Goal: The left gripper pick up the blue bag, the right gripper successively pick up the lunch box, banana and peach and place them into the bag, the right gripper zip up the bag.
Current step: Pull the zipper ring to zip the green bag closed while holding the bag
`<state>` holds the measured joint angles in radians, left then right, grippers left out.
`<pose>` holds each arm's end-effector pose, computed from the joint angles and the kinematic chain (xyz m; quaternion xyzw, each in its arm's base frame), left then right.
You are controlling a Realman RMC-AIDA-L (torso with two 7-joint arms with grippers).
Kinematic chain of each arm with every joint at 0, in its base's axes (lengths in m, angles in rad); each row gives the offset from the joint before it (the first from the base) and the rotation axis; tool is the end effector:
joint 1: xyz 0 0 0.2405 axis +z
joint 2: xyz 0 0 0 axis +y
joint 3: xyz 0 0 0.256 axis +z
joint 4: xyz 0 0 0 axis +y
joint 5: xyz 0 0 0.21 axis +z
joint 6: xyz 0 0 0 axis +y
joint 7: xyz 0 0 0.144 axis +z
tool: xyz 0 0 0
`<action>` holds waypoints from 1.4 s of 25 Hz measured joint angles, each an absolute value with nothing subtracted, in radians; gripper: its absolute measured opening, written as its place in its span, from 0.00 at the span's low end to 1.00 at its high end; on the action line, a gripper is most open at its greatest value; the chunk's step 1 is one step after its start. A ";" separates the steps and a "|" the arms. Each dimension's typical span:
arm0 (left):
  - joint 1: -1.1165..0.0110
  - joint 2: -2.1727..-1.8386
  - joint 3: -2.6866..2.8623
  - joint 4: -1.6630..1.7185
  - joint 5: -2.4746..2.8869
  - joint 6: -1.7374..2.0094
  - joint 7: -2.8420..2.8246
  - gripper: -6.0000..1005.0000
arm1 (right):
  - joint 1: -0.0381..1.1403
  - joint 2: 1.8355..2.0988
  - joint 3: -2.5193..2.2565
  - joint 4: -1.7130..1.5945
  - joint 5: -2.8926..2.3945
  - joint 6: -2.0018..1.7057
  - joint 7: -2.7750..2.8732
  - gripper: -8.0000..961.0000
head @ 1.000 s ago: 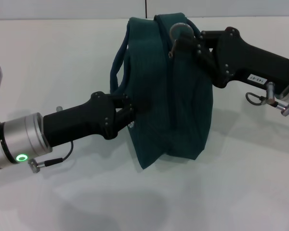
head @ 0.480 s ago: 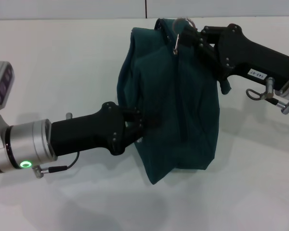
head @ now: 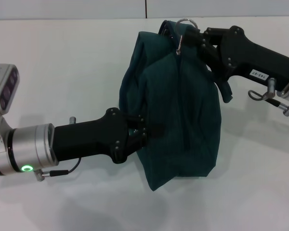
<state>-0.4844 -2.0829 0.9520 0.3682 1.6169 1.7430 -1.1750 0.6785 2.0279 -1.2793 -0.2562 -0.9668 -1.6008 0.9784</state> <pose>-0.2366 0.2732 -0.0408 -0.8967 -0.1912 -0.3991 0.0126 0.1771 0.3479 -0.0191 -0.8580 0.0969 0.4877 0.1287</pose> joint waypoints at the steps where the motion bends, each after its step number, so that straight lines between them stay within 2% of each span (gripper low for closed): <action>1: -0.484 -2.083 0.953 0.368 1.617 1.743 -1.173 0.06 | 0.678 2.028 -1.278 -0.256 -0.964 -1.601 0.988 0.08; 35: -0.460 -2.078 0.956 0.368 1.693 1.868 -1.089 0.06 | 0.640 2.026 -1.275 -0.255 -0.925 -1.535 1.082 0.09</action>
